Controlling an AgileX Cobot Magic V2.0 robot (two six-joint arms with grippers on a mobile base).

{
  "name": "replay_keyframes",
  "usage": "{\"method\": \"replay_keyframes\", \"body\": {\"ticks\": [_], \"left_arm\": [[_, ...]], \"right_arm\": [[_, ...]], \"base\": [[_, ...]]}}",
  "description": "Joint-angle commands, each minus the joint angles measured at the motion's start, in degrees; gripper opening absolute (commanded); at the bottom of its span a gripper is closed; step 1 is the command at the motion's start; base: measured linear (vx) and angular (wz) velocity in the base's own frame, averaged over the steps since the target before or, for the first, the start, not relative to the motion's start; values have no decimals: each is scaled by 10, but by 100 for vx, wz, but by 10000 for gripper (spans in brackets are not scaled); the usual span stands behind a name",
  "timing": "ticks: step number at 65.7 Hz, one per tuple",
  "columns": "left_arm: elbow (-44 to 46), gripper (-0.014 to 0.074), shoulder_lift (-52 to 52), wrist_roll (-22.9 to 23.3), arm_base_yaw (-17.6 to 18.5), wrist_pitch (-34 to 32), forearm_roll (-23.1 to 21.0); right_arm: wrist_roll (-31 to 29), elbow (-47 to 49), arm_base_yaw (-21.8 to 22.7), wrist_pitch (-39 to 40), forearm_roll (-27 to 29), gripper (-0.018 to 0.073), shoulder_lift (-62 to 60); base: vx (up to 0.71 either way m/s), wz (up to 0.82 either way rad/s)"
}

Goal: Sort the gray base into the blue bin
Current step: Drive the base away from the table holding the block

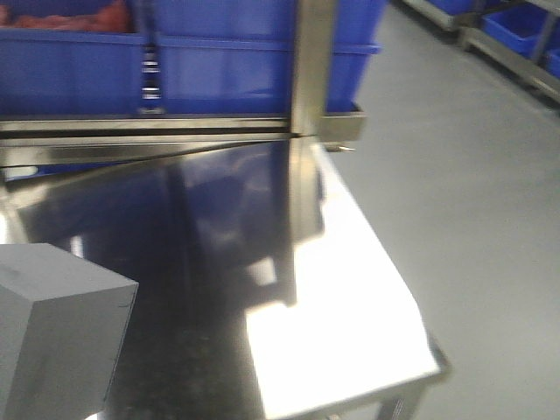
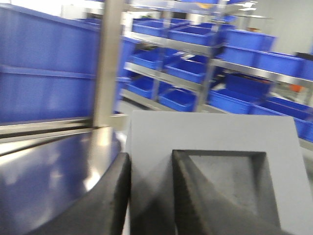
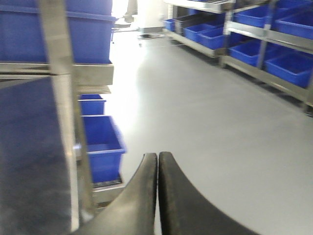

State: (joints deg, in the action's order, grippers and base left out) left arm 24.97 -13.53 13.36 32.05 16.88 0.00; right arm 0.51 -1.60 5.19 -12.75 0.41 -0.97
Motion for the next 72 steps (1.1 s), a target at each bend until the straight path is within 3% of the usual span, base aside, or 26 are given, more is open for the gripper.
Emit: {"method": "replay_keyframes", "body": {"ticks": [1, 72], "left_arm": [[18, -6, -4, 4, 2, -59, 0], [18, -6, -4, 4, 2, -59, 0]], "right_arm": [[-5, -1, 0, 42, -4, -5, 8], [-5, -1, 0, 42, -4, -5, 8]], "base": [[-12, -77], [-5, -75]]}}
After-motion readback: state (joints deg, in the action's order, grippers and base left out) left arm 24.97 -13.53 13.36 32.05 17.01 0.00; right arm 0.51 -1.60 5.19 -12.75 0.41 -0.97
